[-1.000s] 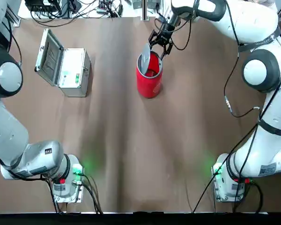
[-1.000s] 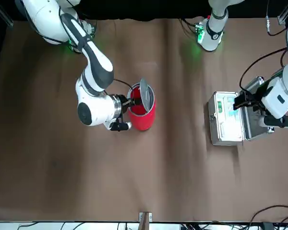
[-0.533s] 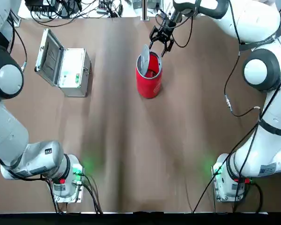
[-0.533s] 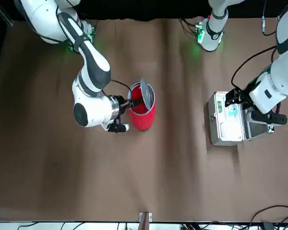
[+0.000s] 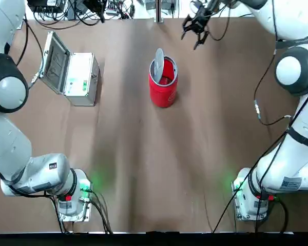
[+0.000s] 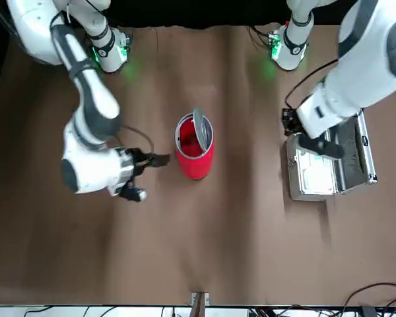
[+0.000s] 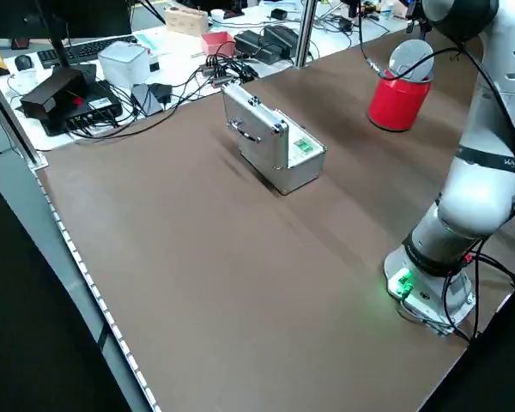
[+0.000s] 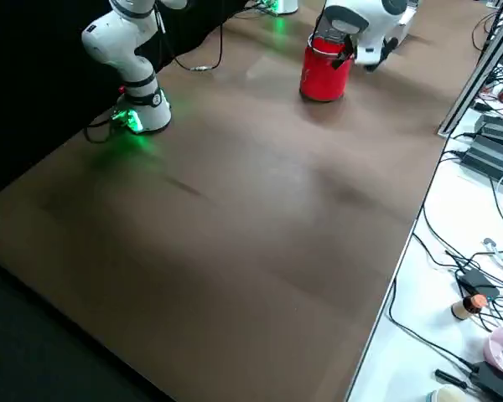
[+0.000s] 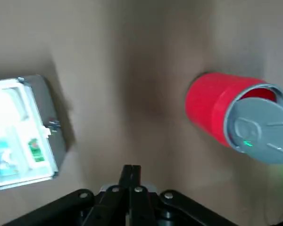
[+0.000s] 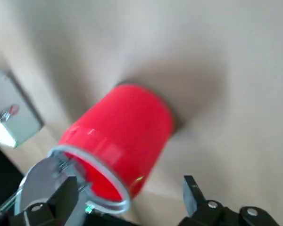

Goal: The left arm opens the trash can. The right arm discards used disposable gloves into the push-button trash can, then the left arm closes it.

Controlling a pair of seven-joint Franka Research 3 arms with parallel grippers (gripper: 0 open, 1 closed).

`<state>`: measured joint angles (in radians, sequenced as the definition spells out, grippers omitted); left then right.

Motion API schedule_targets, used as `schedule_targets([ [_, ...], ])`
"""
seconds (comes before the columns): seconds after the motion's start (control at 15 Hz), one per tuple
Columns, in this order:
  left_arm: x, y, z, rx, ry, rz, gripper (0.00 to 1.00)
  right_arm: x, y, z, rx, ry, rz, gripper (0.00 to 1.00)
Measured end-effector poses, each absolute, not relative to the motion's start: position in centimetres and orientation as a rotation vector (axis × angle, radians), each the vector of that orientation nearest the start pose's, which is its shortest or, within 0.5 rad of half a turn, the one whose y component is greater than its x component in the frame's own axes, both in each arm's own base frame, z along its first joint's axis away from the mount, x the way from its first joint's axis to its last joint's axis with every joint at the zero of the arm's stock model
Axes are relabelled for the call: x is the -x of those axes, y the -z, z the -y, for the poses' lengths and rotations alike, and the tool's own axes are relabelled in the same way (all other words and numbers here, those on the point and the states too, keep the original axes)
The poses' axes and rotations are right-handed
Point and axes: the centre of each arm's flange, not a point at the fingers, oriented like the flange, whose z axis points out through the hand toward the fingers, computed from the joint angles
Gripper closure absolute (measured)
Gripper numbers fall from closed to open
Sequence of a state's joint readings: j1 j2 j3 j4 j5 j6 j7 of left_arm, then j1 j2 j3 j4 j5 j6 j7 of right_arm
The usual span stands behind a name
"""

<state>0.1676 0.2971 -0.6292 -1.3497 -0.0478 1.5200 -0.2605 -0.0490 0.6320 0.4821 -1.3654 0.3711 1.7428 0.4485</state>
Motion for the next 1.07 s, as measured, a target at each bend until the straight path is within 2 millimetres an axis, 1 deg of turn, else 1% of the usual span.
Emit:
schedule_targets([
  [0.13, -57.7, -56.5, 26.2, 3.33, -0.262, -0.267, 0.99, -66.6, -38.1, -20.2, 2.628, -0.534, -0.286, 0.02],
  [0.27, -57.5, -55.1, 29.6, 3.36, -0.253, -0.235, 0.99, -68.2, -37.9, -13.9, 2.679, -0.47, -0.344, 0.02],
  [0.47, -57.0, -53.1, 34.1, 3.395, -0.255, -0.194, 0.99, -69.6, -38.0, -3.8, 2.746, -0.372, -0.391, 0.02],
  [0.53, -56.8, -52.4, 35.4, 3.407, -0.254, -0.176, 0.99, -69.7, -38.5, -1.1, 2.768, -0.338, -0.405, 0.02],
  [0.6, -56.7, -51.9, 36.5, 3.42, -0.249, -0.154, 0.99, -69.7, -39.5, 0.7, 2.782, -0.304, -0.421, 0.02],
  [0.67, -56.5, -51.4, 37.8, 3.434, -0.243, -0.13, 0.99, -69.7, -40.8, 1.7, 2.791, -0.272, -0.434, 0.02],
  [0.8, -55.9, -50.6, 40.1, 3.458, -0.236, -0.074, 0.99, -69.1, -43.9, 2.5, 2.823, -0.219, -0.44, 0.02],
  [0.93, -55.3, -49.7, 42.0, 3.474, -0.245, -0.027, 0.99, -67.9, -46.4, 2.6, 2.846, -0.237, -0.437, 0.02],
  [1.07, -54.8, -48.7, 43.5, 3.476, -0.262, -0.017, 0.99, -67.1, -47.7, 3.5, 2.854, -0.252, -0.452, 0.02],
])
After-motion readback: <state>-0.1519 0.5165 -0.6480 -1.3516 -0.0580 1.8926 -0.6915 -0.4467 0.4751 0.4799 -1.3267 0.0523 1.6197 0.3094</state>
